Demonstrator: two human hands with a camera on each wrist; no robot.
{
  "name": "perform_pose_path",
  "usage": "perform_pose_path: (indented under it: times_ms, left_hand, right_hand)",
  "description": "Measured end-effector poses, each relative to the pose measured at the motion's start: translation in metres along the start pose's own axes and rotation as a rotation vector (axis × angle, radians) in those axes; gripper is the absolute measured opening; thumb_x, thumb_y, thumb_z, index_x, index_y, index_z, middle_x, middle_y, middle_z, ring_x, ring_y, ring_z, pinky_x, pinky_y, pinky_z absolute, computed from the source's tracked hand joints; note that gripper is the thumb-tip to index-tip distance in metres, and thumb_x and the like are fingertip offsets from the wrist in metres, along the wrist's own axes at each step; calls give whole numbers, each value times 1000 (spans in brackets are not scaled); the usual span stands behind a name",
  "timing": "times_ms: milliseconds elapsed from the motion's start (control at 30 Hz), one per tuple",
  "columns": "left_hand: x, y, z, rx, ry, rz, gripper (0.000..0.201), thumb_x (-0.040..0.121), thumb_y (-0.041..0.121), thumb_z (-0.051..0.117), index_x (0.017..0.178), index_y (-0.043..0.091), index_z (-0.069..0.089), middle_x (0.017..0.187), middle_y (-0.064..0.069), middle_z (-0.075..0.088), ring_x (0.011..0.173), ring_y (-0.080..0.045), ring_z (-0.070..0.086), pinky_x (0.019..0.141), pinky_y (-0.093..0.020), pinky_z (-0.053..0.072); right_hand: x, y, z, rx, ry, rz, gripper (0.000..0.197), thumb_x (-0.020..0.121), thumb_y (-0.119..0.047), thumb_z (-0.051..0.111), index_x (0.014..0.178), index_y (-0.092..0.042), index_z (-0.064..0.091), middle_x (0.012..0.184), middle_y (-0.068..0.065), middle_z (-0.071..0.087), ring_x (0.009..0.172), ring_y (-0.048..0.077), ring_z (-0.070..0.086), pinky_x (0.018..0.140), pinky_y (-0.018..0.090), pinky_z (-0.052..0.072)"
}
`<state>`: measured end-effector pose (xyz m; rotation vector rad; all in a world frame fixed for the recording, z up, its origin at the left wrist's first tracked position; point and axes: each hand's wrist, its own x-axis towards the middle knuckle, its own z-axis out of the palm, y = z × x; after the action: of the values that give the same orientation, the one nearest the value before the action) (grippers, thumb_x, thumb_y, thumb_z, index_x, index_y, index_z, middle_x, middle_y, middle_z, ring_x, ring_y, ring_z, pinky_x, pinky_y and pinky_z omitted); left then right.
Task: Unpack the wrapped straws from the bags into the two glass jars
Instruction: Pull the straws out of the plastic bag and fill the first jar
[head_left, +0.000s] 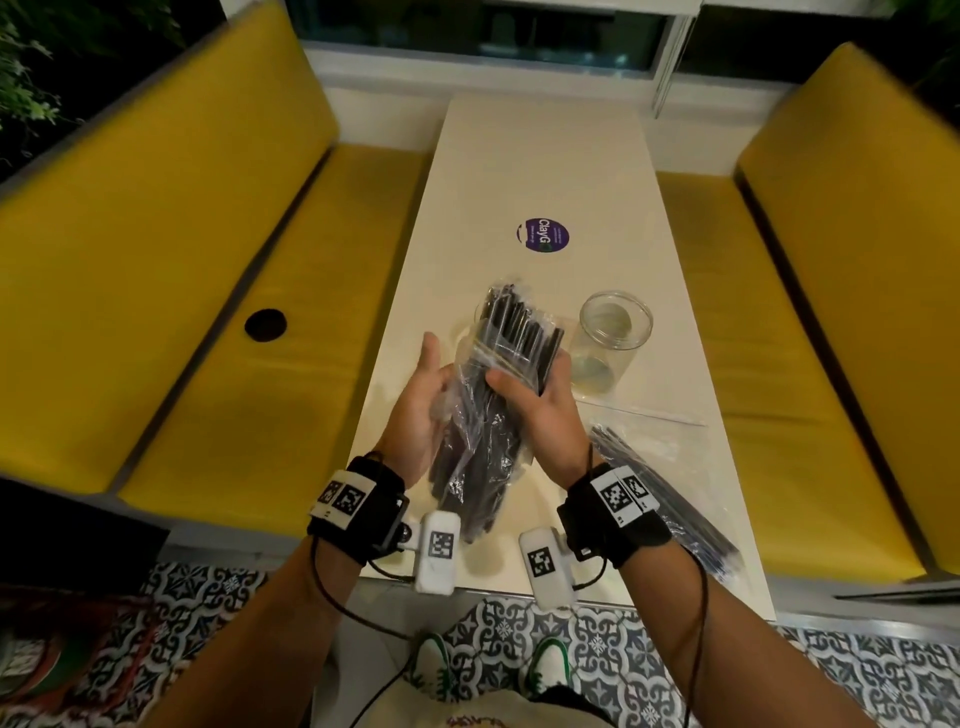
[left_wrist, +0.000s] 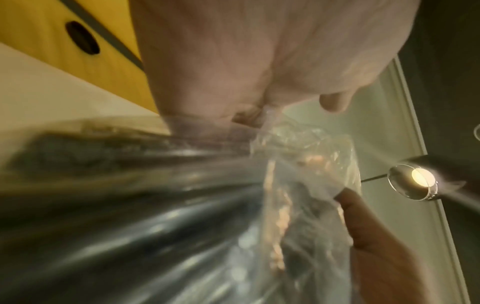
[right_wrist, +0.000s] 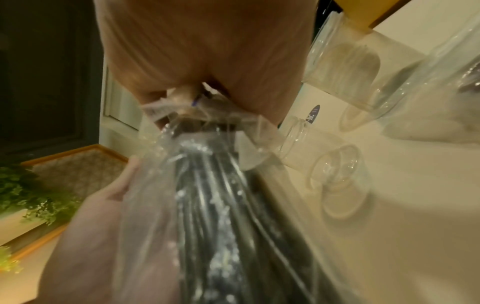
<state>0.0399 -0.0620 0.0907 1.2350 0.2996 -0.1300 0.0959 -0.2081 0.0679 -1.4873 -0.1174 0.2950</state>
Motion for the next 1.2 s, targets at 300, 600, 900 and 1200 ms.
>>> perform_pose_path:
  times_ms: [300, 600, 900, 1200]
  left_hand:
    - [15, -11, -8, -19, 182, 84, 31, 108, 13, 52, 132, 0, 66, 116, -12, 81, 106, -24, 79, 83, -33, 61]
    - [20, 6, -4, -91, -47, 71, 64, 98, 41, 69, 142, -3, 54, 125, -12, 76, 120, -26, 73, 104, -46, 55]
    - [23, 4, -8, -97, -133, -17, 30, 94, 24, 75, 118, 8, 77, 110, -10, 79, 100, -23, 76, 86, -37, 61]
    - [32, 38, -2, -214, -154, -178, 50, 96, 33, 75, 132, -2, 71, 110, -19, 75, 92, -29, 76, 83, -40, 62]
  right_hand:
    - [-1, -3, 12, 55, -30, -38, 95, 77, -42, 80, 146, -18, 19, 145, 16, 51, 130, 27, 63, 107, 45, 57]
    - [-11, -10, 15, -453, 1, -255, 43, 109, -49, 36, 139, -22, 50, 127, 1, 61, 117, 19, 61, 104, 44, 52]
    - [-11, -10, 13, -358, 117, -304, 35, 107, -27, 51, 136, -12, 63, 116, 6, 61, 106, 9, 60, 93, 26, 51]
    - [-7, -30, 20, -290, 232, -369, 15, 95, -23, 77, 105, -13, 78, 96, -2, 79, 87, 12, 73, 83, 39, 62]
